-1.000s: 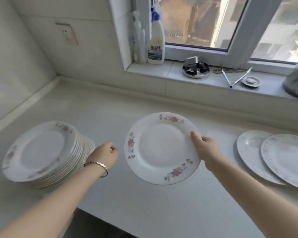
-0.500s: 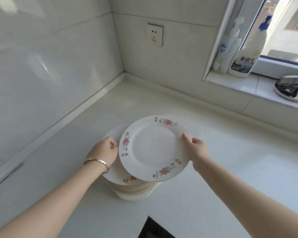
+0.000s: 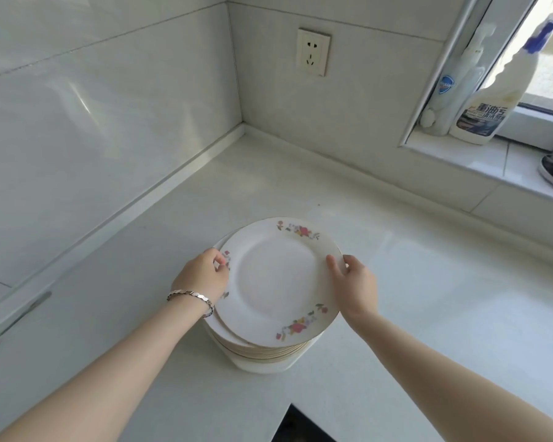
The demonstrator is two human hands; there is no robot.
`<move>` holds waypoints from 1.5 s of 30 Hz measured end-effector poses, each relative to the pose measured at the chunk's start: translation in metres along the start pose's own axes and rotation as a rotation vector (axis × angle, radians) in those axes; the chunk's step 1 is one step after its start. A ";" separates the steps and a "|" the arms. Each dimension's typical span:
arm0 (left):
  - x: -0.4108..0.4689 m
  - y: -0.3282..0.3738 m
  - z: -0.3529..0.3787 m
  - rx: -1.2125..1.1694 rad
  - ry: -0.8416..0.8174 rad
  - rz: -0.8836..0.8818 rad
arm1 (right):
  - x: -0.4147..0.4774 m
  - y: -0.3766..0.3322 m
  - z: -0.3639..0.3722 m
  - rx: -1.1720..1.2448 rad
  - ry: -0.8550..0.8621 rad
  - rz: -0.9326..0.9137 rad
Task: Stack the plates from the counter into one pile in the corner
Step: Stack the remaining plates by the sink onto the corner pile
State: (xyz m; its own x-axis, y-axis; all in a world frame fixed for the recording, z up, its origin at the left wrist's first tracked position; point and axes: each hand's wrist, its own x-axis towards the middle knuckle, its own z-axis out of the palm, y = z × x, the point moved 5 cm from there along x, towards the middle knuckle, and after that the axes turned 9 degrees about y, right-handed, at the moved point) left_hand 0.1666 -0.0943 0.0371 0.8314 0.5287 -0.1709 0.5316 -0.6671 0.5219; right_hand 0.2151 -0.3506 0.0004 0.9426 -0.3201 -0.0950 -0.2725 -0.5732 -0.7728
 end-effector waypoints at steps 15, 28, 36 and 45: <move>-0.020 0.040 0.021 0.044 -0.049 0.183 | 0.002 -0.002 -0.006 -0.466 -0.254 -0.112; -0.149 0.228 0.193 0.175 -0.508 0.621 | 0.010 0.223 -0.235 -0.505 -0.114 0.359; -0.296 0.346 0.327 0.201 -0.708 0.719 | -0.005 0.374 -0.390 -0.389 0.032 0.589; -0.421 0.443 0.475 -0.175 -0.979 0.060 | 0.010 0.506 -0.517 -0.378 0.063 0.725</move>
State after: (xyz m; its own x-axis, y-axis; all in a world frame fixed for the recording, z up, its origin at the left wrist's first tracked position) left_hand 0.1292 -0.8618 -0.0571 0.6655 -0.2219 -0.7127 0.5183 -0.5498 0.6551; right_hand -0.0127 -1.0340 -0.0673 0.4975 -0.7441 -0.4459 -0.8674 -0.4196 -0.2677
